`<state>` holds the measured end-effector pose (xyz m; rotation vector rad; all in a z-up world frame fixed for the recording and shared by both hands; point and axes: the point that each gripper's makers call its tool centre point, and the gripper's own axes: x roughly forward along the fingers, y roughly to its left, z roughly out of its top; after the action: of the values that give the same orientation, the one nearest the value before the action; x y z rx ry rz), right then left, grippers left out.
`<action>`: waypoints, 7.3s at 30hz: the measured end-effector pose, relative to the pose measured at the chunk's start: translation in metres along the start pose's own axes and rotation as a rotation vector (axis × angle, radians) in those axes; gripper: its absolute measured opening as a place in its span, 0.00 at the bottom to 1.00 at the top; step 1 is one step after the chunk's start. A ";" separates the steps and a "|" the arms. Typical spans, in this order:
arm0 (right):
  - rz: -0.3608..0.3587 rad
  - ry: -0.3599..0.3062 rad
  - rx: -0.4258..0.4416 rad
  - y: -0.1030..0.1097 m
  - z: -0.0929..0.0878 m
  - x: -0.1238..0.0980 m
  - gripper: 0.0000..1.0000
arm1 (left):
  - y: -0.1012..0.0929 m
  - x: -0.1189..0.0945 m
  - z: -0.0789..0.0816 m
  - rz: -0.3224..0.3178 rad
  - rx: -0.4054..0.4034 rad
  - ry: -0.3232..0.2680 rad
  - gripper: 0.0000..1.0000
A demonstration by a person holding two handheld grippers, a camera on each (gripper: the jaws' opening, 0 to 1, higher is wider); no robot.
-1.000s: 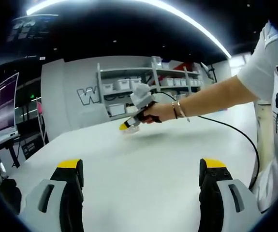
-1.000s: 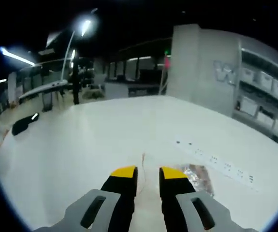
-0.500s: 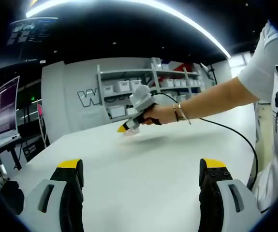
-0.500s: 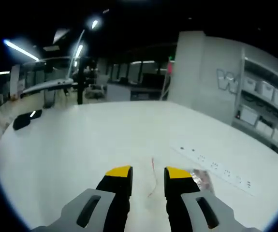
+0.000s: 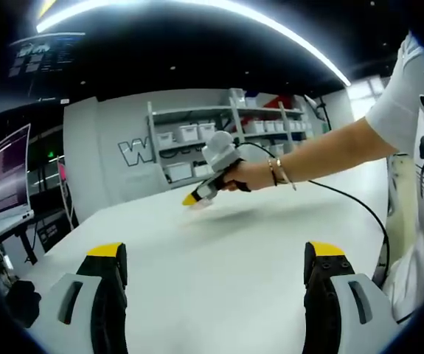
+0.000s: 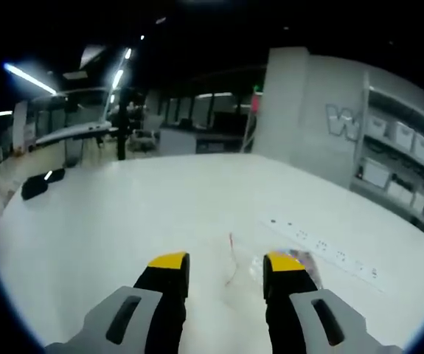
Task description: Open the resealable bag by pulling the two sides of the seal apart until the entire bag opening is separated and visibly accessible.
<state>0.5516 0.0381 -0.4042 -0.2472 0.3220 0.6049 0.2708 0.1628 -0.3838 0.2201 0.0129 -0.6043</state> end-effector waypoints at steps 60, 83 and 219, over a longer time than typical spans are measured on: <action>0.007 -0.096 0.146 0.008 -0.016 -0.070 0.97 | -0.016 -0.015 0.009 0.013 0.042 0.008 0.99; 0.010 -0.158 0.221 0.016 -0.021 -0.109 0.96 | -0.018 -0.017 0.010 0.008 0.037 0.005 0.99; -0.235 -0.431 0.267 0.037 -0.089 -0.343 0.94 | 0.014 -0.028 -0.026 0.134 -0.047 0.011 0.97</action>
<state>0.2443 -0.1377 -0.3654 0.1041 -0.0452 0.3637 0.2565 0.1952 -0.4045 0.1773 0.0229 -0.4684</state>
